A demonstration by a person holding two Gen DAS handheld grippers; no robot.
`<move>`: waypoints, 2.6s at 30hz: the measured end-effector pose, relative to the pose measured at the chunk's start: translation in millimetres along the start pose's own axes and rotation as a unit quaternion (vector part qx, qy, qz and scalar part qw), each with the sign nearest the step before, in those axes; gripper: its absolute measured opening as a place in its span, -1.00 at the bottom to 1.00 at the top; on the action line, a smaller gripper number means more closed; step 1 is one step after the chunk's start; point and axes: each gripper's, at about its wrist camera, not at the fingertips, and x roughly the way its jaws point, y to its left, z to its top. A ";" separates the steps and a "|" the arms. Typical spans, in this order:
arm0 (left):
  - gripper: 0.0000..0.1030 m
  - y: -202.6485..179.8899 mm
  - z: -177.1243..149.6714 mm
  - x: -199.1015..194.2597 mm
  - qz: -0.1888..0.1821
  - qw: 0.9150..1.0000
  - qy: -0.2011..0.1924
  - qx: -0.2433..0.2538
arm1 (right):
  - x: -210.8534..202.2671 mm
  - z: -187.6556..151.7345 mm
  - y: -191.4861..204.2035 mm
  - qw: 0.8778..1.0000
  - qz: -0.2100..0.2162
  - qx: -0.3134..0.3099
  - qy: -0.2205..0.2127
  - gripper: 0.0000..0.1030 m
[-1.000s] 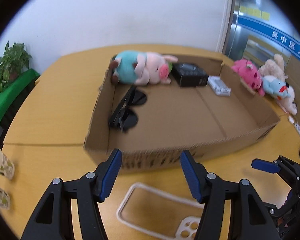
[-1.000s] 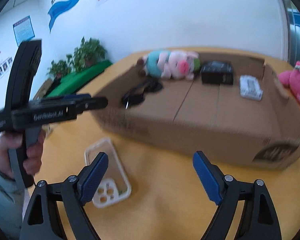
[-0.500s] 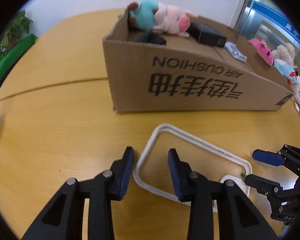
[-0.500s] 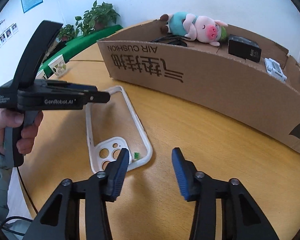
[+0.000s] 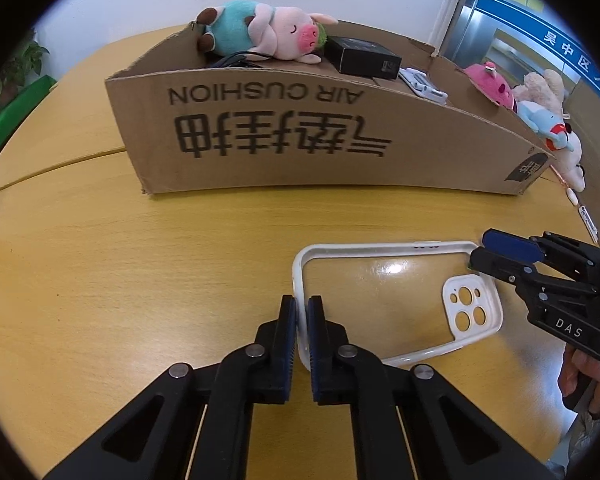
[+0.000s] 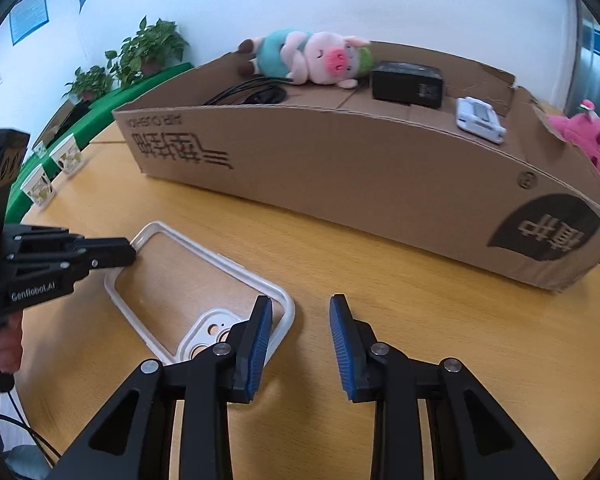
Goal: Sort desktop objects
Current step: 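Withdraw the right gripper and lower it onto the clear phone case, then close the right gripper on the phone case rim and lift it, then carry the phone case over the box with the right gripper, then lower the phone case into the box and open the right gripper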
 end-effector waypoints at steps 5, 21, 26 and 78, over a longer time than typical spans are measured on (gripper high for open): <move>-0.91 -6.1 -0.4 0.4 0.015 1.000 -0.004 -0.027 | -15.7 -12.1 -7.8 1.000 0.005 0.021 -0.001 -0.43; -0.91 -23.4 -3.7 -3.5 -0.009 0.999 -0.016 -0.034 | -21.3 -25.7 -8.5 0.999 0.001 0.032 0.003 -0.75; -0.91 -32.6 17.4 -25.4 -0.017 0.998 -0.057 -0.028 | -46.7 -6.7 -18.2 0.999 -0.009 0.034 -0.041 -0.76; -0.41 -1.2 233.9 31.6 0.050 0.997 -0.055 0.004 | 69.0 198.2 -134.0 0.997 -0.033 0.034 0.057 0.44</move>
